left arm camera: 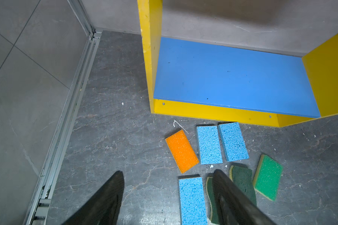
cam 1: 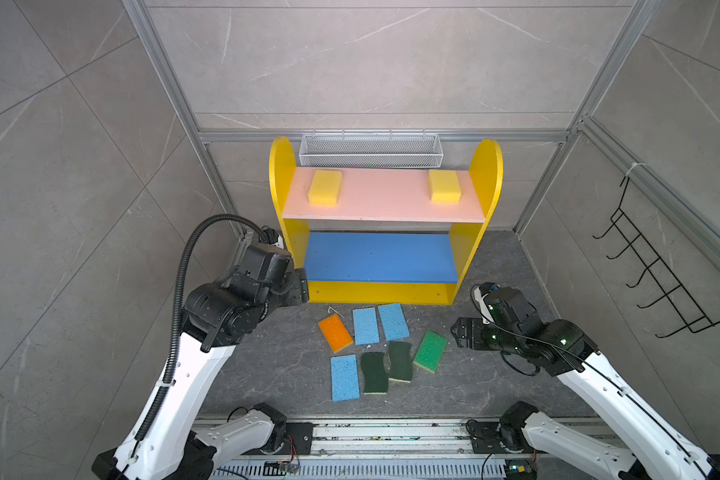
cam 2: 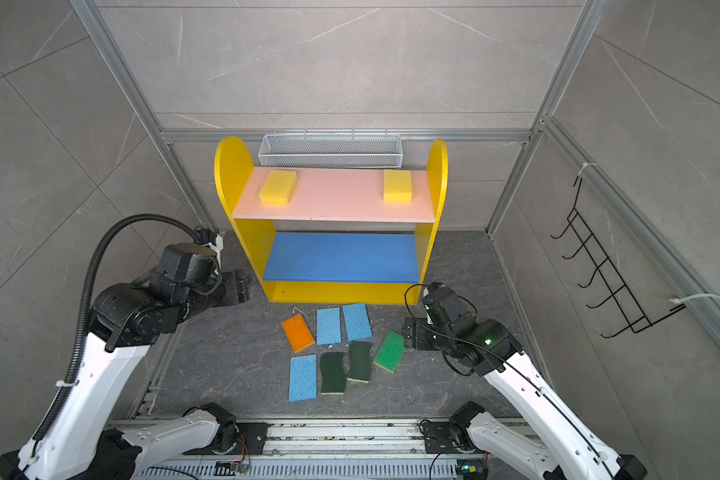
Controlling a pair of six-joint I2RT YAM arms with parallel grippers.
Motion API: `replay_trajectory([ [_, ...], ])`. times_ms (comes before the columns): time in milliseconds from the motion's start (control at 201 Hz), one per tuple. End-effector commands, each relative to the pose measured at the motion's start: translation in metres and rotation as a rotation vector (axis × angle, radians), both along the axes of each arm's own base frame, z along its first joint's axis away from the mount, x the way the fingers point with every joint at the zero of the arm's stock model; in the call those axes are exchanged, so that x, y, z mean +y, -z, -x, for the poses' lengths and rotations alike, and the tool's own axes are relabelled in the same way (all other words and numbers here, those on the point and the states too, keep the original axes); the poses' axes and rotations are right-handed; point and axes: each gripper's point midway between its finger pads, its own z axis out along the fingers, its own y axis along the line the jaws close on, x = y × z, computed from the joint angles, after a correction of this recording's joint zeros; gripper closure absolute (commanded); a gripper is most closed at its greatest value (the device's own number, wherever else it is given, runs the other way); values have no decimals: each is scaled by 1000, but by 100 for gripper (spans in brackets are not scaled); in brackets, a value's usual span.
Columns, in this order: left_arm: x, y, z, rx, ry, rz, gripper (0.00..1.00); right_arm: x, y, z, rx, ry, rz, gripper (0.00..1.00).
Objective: Place and organize the cleaning sponges onto the shelf
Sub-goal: 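Withdraw the left gripper down toward the sponges on the floor, then move the right gripper over the dark-green scouring sponge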
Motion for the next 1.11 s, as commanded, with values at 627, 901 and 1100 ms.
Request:
replay_trajectory([
  [627, 6, 136, 34, 275, -139, 69, 25, 63, 58, 21, 107, -54, 4, 13],
  [901, 0, 165, 36, 335, -160, 88, 25, 84, 87, 33, 149, -94, 67, 14],
  [1100, 2, 163, 34, 337, -155, 59, 25, 107, 119, 49, 178, -114, 93, 12],
])
